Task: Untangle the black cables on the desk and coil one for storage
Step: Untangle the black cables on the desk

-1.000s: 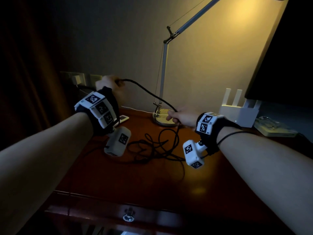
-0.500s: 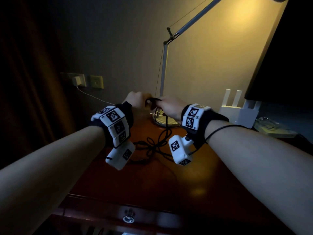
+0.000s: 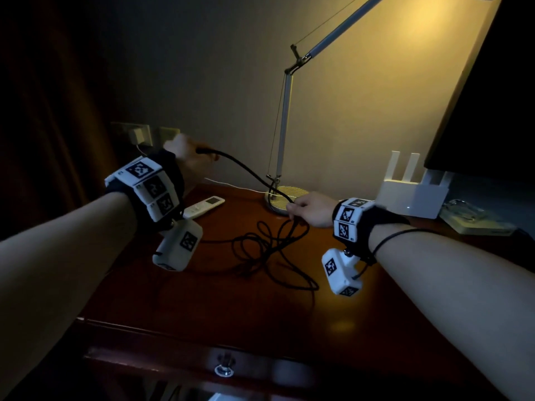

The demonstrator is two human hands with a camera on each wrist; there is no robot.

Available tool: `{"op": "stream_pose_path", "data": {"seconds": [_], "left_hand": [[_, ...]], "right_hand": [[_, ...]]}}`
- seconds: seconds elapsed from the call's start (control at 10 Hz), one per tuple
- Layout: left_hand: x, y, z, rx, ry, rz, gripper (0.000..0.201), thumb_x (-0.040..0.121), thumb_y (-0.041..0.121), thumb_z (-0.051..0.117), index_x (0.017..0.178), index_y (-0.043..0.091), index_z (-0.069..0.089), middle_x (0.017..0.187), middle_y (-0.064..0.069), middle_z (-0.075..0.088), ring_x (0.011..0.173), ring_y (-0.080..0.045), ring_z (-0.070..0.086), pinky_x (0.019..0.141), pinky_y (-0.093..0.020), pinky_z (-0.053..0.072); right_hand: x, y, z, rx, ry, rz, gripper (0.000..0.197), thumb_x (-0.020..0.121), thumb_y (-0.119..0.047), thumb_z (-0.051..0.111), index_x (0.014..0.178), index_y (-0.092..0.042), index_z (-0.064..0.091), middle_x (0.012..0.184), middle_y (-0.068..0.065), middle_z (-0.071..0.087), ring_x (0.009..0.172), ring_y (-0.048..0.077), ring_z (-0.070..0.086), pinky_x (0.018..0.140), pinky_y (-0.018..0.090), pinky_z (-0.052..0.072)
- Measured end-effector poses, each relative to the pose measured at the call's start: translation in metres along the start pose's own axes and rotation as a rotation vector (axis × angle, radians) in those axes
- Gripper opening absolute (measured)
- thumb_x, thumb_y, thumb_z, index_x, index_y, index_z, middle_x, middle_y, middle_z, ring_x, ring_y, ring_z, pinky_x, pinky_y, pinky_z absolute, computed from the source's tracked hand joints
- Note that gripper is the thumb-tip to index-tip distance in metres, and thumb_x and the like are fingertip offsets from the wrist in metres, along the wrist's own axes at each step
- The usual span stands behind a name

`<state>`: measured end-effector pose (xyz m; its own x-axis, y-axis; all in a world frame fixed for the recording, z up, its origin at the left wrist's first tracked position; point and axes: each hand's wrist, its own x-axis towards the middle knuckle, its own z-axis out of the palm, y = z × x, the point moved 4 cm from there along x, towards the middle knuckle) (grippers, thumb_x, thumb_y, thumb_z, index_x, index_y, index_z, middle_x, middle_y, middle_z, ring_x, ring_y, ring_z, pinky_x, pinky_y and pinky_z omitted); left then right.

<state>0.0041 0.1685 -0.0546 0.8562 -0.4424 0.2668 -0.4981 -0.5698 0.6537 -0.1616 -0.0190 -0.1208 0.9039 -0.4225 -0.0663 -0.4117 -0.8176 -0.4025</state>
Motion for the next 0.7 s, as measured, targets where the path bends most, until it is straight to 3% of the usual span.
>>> {"op": "stream_pose_path", "data": {"seconds": [0.1, 0.2, 0.3, 0.4, 0.5, 0.6, 0.7], "left_hand": [[-0.001, -0.005, 0.003, -0.062, 0.0, -0.045, 0.03, 0.085, 0.026, 0.067, 0.11, 0.008, 0.069, 0.101, -0.012, 0.066, 0.087, -0.024, 0.059, 0.069, -0.032, 0.05], [-0.01, -0.006, 0.002, -0.093, 0.006, -0.107, 0.026, 0.084, 0.033, 0.069, 0.091, 0.008, 0.067, 0.082, -0.007, 0.059, 0.072, -0.018, 0.054, 0.058, -0.028, 0.045], [-0.012, -0.01, 0.005, -0.028, -0.007, -0.164, 0.046, 0.075, 0.06, 0.067, 0.077, 0.014, 0.069, 0.078, -0.007, 0.061, 0.068, -0.018, 0.057, 0.055, -0.029, 0.046], [-0.014, -0.01, 0.012, 0.231, 0.05, -0.09, 0.056, 0.078, 0.065, 0.059, 0.092, 0.013, 0.071, 0.085, -0.009, 0.061, 0.075, -0.023, 0.058, 0.068, -0.035, 0.052], [-0.017, 0.002, 0.03, 0.503, 0.047, 0.199, 0.054, 0.085, 0.055, 0.057, 0.127, 0.021, 0.054, 0.124, -0.01, 0.049, 0.117, -0.03, 0.046, 0.105, -0.048, 0.03], [-0.03, 0.025, 0.048, 0.576, -0.016, 0.461, 0.061, 0.086, 0.053, 0.057, 0.141, 0.034, 0.039, 0.136, -0.004, 0.041, 0.131, -0.027, 0.033, 0.111, -0.053, 0.017], [-0.034, 0.034, 0.058, 0.57, -0.034, 0.462, 0.05, 0.091, 0.048, 0.052, 0.138, 0.035, 0.044, 0.126, -0.006, 0.044, 0.123, -0.026, 0.04, 0.106, -0.05, 0.021]], "right_hand": [[0.003, -0.002, 0.005, 0.087, -0.043, 0.05, 0.041, 0.104, -0.036, 0.035, 0.096, -0.009, 0.065, 0.076, 0.005, 0.066, 0.065, 0.018, 0.066, 0.063, 0.025, 0.046], [0.004, 0.0, 0.011, 0.193, -0.091, 0.096, 0.04, 0.104, -0.036, 0.034, 0.092, -0.008, 0.06, 0.057, 0.002, 0.066, 0.075, 0.027, 0.072, 0.051, 0.022, 0.046], [0.009, 0.001, 0.011, 0.233, -0.049, 0.119, 0.039, 0.104, -0.034, 0.036, 0.089, -0.006, 0.06, 0.038, -0.003, 0.055, 0.064, 0.02, 0.066, 0.037, 0.013, 0.035], [0.017, -0.005, 0.01, 0.343, 0.008, 0.062, 0.036, 0.103, -0.027, 0.039, 0.081, -0.007, 0.059, 0.066, 0.003, 0.066, 0.07, 0.022, 0.065, 0.064, 0.024, 0.048], [0.019, -0.017, 0.006, 0.528, 0.04, 0.008, 0.031, 0.104, -0.025, 0.039, 0.089, -0.005, 0.058, 0.077, 0.008, 0.068, 0.071, 0.02, 0.064, 0.065, 0.023, 0.052], [0.023, -0.029, -0.001, 0.396, 0.167, -0.029, 0.04, 0.103, -0.034, 0.04, 0.104, -0.001, 0.062, 0.083, 0.017, 0.064, 0.071, 0.027, 0.058, 0.058, 0.028, 0.042], [0.025, -0.035, -0.003, 0.441, 0.205, -0.064, 0.036, 0.102, -0.037, 0.042, 0.095, -0.008, 0.062, 0.082, 0.017, 0.059, 0.07, 0.028, 0.056, 0.063, 0.035, 0.041]]}}
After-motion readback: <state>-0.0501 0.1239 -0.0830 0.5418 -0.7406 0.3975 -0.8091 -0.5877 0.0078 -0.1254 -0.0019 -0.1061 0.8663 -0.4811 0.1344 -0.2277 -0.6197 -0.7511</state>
